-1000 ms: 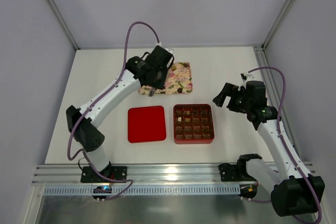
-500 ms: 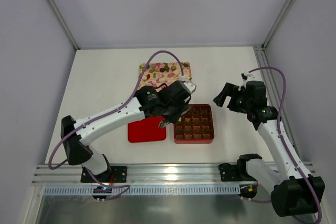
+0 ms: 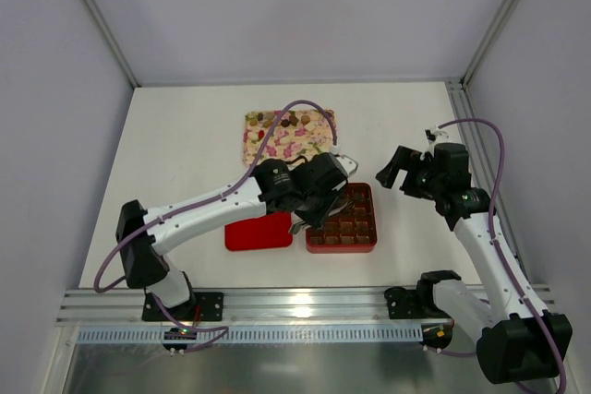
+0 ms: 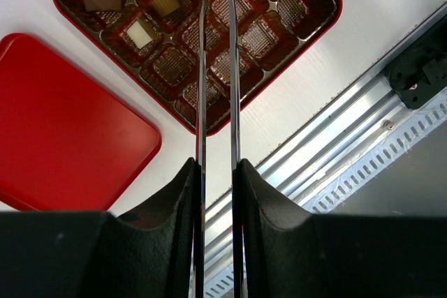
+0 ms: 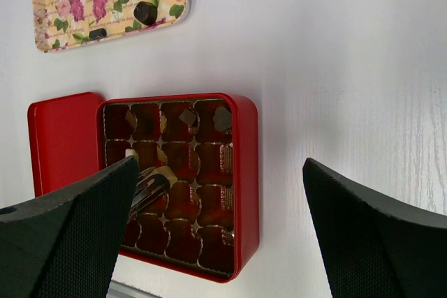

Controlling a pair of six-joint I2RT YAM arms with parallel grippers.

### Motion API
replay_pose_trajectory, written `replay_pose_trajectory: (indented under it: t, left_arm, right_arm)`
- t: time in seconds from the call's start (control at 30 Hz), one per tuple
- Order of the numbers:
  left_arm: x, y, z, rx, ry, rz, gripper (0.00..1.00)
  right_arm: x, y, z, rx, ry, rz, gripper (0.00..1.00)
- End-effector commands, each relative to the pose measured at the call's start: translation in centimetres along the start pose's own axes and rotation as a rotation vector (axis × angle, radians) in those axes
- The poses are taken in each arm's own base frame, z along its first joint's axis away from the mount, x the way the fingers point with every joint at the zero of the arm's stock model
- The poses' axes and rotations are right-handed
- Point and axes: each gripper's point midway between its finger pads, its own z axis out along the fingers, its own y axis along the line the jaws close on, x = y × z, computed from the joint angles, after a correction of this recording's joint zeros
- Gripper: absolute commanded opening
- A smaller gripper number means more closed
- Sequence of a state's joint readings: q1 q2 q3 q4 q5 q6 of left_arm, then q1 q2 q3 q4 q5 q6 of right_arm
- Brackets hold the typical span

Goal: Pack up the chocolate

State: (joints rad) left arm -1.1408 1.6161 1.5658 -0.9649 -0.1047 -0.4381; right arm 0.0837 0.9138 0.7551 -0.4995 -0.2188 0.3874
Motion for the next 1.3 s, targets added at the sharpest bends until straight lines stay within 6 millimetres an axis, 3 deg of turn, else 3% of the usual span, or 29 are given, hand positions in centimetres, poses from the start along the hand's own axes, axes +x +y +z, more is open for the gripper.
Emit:
replay_pose_trajectory:
  t: [0.0, 0.7, 1.1, 1.27]
  left_arm:
    - [-1.0, -1.0, 0.1, 0.031, -0.037, -0.001, 0.23]
    - [-0.8, -0.2, 1.3, -0.02, -0.014, 0.017, 0.31]
    - [-0.9, 0.0, 1.3, -0.031, -0.018, 0.021, 0.33]
    - [-1.9, 0.1, 0.3, -0.038, -0.064, 0.017, 0.34]
  right_arm:
    - [-1.8, 0.7, -0.8, -0.009, -0.061, -0.023, 1.0]
    - [-1.8, 0.6, -0.8, -0.008, -0.059, -0.027, 1.0]
    - [-1.7, 0.6, -0.8, -0.008, -0.059, -0.027, 1.0]
    - [-1.7, 0.5, -0.8, -0.008, -0.057, -0.026, 1.0]
